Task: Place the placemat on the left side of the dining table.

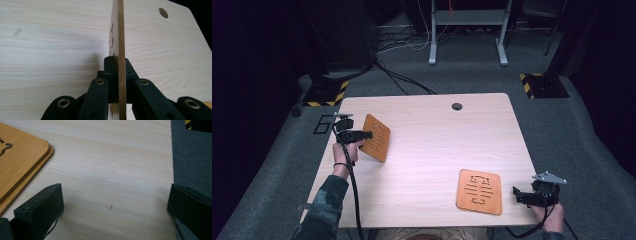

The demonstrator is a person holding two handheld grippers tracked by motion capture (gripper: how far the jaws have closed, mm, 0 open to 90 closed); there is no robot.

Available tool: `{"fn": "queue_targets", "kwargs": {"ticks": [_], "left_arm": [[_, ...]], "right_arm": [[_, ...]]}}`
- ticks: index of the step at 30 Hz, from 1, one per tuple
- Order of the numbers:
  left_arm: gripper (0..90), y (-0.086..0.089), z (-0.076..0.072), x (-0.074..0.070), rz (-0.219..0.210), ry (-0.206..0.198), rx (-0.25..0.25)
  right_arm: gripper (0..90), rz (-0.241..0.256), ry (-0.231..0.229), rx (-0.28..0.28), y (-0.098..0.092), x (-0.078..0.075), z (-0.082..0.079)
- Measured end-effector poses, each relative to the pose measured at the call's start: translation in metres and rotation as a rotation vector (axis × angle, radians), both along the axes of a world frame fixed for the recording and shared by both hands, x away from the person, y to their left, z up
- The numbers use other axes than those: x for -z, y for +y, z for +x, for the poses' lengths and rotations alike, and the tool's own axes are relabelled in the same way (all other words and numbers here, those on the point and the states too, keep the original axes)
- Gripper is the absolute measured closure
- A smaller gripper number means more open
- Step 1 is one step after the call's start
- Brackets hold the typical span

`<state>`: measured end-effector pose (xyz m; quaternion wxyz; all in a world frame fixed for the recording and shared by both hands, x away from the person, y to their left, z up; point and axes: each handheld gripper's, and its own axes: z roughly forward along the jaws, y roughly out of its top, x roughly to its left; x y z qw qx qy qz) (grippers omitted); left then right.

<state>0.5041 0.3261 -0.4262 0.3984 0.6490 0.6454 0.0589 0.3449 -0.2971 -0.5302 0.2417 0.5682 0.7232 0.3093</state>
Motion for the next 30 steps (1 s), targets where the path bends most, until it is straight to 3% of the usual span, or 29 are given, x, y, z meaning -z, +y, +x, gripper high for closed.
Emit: {"fn": "queue_targets", "kwargs": {"ticks": [9,23,30], "left_arm": [[85.6,0.015,0.001,0.006,0.022,0.024,-0.027],[82.9,0.03,0.0,0.009,0.055,0.017,-0.101],[78.6,0.036,0.001,0.011,0.099,0.026,-0.091]], "right_arm": [[0.0,-0.001,0.001,0.003,0.0,0.0,0.0],[0.0,-0.002,0.001,0.004,0.0,0.0,0.0],[0.0,-0.002,0.001,0.007,0.0,0.0,0.0]]}}
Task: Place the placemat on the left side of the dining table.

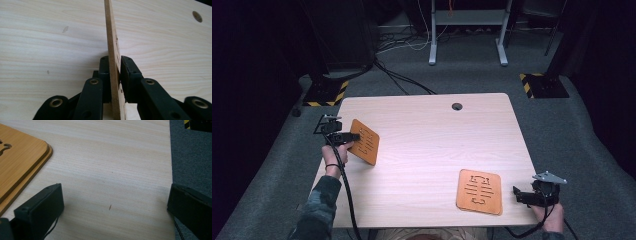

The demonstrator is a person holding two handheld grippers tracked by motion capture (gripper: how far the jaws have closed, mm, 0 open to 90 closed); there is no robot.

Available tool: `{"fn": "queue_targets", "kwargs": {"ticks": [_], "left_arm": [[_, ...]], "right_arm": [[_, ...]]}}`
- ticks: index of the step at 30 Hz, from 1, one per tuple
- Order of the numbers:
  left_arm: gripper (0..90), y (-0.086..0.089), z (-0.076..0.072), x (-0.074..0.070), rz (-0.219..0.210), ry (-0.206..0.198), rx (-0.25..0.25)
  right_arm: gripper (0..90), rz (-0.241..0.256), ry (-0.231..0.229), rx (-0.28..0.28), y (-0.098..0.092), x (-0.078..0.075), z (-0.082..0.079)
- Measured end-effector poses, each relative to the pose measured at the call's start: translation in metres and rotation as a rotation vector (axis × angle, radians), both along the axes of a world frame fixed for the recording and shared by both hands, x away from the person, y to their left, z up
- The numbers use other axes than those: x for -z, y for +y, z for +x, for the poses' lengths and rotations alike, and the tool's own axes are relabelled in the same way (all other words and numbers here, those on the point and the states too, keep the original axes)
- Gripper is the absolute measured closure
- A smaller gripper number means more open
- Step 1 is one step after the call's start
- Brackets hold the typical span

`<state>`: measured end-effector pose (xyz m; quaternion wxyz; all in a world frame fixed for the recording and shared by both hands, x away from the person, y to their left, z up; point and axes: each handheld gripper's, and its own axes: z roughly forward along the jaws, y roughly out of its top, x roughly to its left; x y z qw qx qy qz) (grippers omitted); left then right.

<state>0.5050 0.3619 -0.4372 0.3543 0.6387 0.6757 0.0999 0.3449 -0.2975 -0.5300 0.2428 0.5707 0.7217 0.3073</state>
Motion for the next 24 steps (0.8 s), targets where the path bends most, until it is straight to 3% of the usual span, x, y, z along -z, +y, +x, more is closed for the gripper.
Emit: {"fn": "queue_targets", "kwargs": {"ticks": [18,24], "left_arm": [[68.9,0.014,0.002,0.01,0.016,0.027,-0.027],[65.0,0.017,0.003,0.012,0.06,0.029,-0.011]], "right_arm": [[0.0,-0.001,-0.001,0.004,0.0,0.0,0.0],[0.0,-0.003,0.0,0.002,-0.001,0.0,0.0]]}}
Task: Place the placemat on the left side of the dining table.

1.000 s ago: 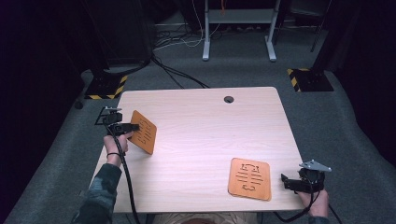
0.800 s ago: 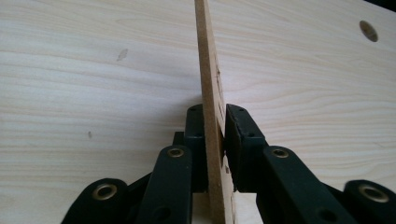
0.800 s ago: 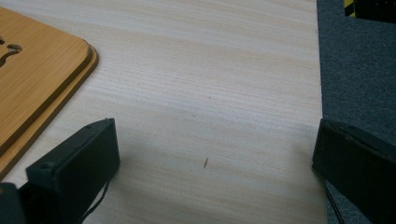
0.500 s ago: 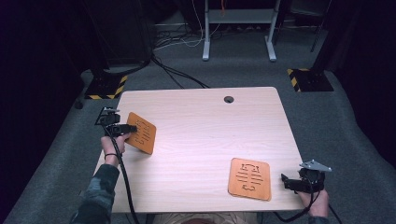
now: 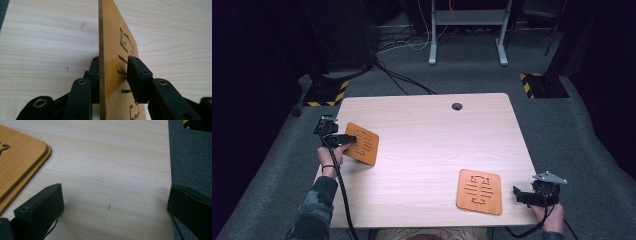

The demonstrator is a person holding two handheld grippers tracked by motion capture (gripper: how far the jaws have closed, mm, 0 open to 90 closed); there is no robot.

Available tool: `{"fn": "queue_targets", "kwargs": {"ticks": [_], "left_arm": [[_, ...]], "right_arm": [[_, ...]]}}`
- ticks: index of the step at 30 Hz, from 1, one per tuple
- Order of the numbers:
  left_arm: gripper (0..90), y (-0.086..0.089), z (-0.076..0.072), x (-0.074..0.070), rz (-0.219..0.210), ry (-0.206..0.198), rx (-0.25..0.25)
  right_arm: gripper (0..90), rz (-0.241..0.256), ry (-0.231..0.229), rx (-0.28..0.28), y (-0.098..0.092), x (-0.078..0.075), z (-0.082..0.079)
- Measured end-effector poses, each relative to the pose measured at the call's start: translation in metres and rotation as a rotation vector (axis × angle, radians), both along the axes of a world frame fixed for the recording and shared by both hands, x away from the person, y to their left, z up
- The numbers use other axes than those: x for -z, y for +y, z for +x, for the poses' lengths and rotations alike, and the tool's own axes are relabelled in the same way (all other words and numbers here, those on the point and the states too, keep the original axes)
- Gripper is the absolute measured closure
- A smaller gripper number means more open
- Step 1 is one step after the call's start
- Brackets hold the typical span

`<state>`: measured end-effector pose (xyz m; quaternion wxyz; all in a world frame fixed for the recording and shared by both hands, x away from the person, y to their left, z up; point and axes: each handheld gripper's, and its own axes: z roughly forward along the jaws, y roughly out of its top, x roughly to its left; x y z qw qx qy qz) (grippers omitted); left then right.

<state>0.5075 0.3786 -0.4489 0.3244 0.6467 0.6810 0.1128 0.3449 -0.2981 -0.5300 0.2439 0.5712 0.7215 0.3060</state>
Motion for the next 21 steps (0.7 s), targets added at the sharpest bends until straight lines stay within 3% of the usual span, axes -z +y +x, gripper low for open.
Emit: {"fn": "queue_targets", "kwargs": {"ticks": [7,13,17,21], "left_arm": [[61.3,0.003,0.0,0.003,0.007,0.012,-0.013],[60.0,0.007,0.0,0.007,-0.016,0.008,-0.025],[56.1,0.01,0.001,0.01,0.021,0.035,-0.017],[54.7,0.013,0.0,0.014,0.013,0.04,-0.023]], "right_arm": [[0.0,0.001,0.0,0.001,0.0,0.0,0.0],[0.0,0.003,-0.001,0.006,0.0,0.0,0.0],[0.0,0.004,-0.002,0.008,0.0,0.0,0.0],[0.0,0.004,-0.002,0.009,0.0,0.0,0.0]]}}
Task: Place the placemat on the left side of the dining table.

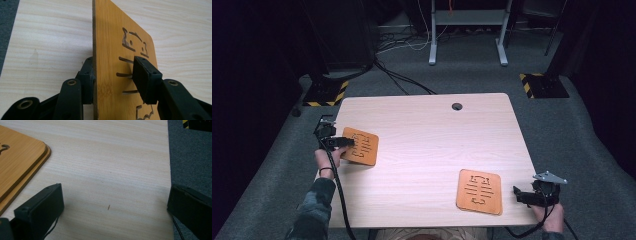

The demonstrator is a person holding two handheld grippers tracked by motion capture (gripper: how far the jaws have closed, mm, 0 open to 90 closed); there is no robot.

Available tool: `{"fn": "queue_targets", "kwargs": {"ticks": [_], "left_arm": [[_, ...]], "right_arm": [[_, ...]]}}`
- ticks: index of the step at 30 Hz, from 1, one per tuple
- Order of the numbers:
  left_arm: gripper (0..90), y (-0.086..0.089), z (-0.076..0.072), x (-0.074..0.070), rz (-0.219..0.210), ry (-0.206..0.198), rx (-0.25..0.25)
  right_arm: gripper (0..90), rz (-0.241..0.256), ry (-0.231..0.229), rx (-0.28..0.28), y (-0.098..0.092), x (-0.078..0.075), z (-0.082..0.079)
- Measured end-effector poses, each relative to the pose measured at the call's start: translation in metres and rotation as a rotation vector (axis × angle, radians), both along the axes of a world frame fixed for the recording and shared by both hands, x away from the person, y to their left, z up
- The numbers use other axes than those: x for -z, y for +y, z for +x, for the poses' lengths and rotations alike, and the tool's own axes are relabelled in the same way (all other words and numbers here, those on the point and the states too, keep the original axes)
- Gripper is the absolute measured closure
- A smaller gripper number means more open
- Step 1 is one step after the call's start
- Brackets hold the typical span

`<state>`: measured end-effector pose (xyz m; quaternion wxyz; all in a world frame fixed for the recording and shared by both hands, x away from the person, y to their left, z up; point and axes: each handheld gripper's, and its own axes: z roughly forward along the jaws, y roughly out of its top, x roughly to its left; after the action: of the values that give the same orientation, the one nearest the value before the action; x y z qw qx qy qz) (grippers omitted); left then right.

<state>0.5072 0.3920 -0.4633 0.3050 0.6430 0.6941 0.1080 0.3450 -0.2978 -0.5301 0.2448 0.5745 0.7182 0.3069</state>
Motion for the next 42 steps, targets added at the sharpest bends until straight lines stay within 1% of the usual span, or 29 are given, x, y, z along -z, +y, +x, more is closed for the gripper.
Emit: {"fn": "queue_targets", "kwargs": {"ticks": [1,2,3,4,5,6,7,8,10,11,12,14,15,16,17,19,21,22,23,24,26,27,29,30,33,34,37,40,42], "left_arm": [[54.2,-0.001,0.0,0.001,-0.004,-0.006,-0.011],[53.7,0.001,0.0,0.002,0.003,-0.006,0.0],[53.3,0.001,0.0,0.004,-0.007,-0.014,-0.012],[53.0,0.003,-0.001,0.005,-0.001,-0.005,-0.001],[52.8,0.002,-0.001,0.006,-0.011,-0.013,-0.016],[52.5,0.004,-0.001,0.007,-0.009,-0.01,-0.008],[52.4,0.004,-0.001,0.007,-0.012,-0.01,-0.013],[52.2,0.005,0.0,0.008,-0.005,-0.005,0.001],[51.5,0.005,0.0,0.009,-0.002,0.001,0.003],[51.1,0.004,0.0,0.009,-0.011,0.004,-0.01],[50.9,0.005,0.0,0.01,-0.003,0.004,0.006],[50.5,0.006,0.0,0.011,-0.005,0.004,0.007],[50.3,0.006,0.001,0.013,-0.009,0.0,-0.002],[49.9,0.007,0.001,0.013,-0.004,0.003,0.002],[49.7,0.008,0.001,0.014,-0.011,0.01,0.0],[49.5,0.01,0.0,0.015,-0.007,0.013,0.013],[49.4,0.011,0.001,0.017,-0.018,0.009,0.001],[49.4,0.012,0.0,0.017,-0.021,0.019,0.005],[49.4,0.012,0.001,0.019,-0.034,0.008,0.0],[49.4,0.013,0.0,0.019,-0.035,0.01,0.003],[49.4,0.013,0.001,0.021,-0.057,0.013,-0.013],[49.4,0.015,0.001,0.022,-0.059,0.012,-0.001],[49.1,0.015,0.001,0.025,-0.077,0.009,-0.021],[48.9,0.017,0.0,0.025,-0.067,0.022,-0.004],[47.6,0.016,0.001,0.028,-0.055,0.012,-0.016],[47.2,0.016,0.001,0.028,-0.05,0.022,-0.013],[46.8,0.018,0.001,0.03,-0.054,0.023,-0.009],[46.6,0.017,0.002,0.031,-0.063,0.021,-0.022],[46.5,0.018,0.002,0.032,-0.058,0.023,-0.015]], "right_arm": [[0.0,0.0,0.0,0.0,0.0,0.0,0.0],[0.0,0.0,0.0,0.0,0.0,0.0,0.0],[0.0,0.0,0.0,0.0,0.0,0.0,0.0],[0.0,0.0,0.0,0.0,0.0,0.0,0.0],[0.0,0.0,0.0,0.0,0.0,0.0,0.0],[0.0,0.0,0.0,0.0,0.0,0.0,0.0],[0.0,0.0,0.0,0.0,0.0,0.0,0.0],[0.0,-0.001,0.0,-0.001,0.0,0.0,0.0],[0.0,0.0,0.0,0.001,0.0,0.0,0.0],[0.0,0.0,0.0,0.001,0.0,0.0,0.0],[0.0,0.0,0.0,0.0,0.0,0.0,0.0],[0.0,0.0,0.0,0.001,0.0,0.0,0.0],[0.0,0.0,0.0,0.001,0.0,0.0,0.0],[0.0,0.0,0.0,0.001,0.0,0.0,0.0],[0.0,0.0,0.0,0.001,0.0,0.0,0.0],[0.0,0.0,0.0,0.001,0.0,0.0,0.0],[0.0,-0.001,0.0,0.0,0.0,0.0,0.0],[0.0,0.0,0.0,0.001,0.0,0.0,0.0],[0.0,0.0,0.0,0.001,0.0,0.0,0.0],[0.0,0.0,0.0,0.0,0.0,0.0,0.0],[0.0,0.0,0.0,0.001,0.0,0.0,0.0],[0.0,-0.001,0.0,0.0,0.0,0.0,0.0],[0.0,-0.001,0.0,0.0,0.0,0.0,0.0],[0.0,-0.001,0.0,0.0,0.0,0.0,0.0],[0.0,0.0,0.0,0.001,0.0,0.0,0.0],[0.0,0.0,0.0,0.001,0.0,0.0,0.0],[0.0,-0.001,0.0,0.0,0.0,0.0,0.0],[0.0,0.0,0.0,0.001,0.0,0.0,0.0],[0.0,0.0,0.0,0.001,0.0,0.0,0.0]]}}
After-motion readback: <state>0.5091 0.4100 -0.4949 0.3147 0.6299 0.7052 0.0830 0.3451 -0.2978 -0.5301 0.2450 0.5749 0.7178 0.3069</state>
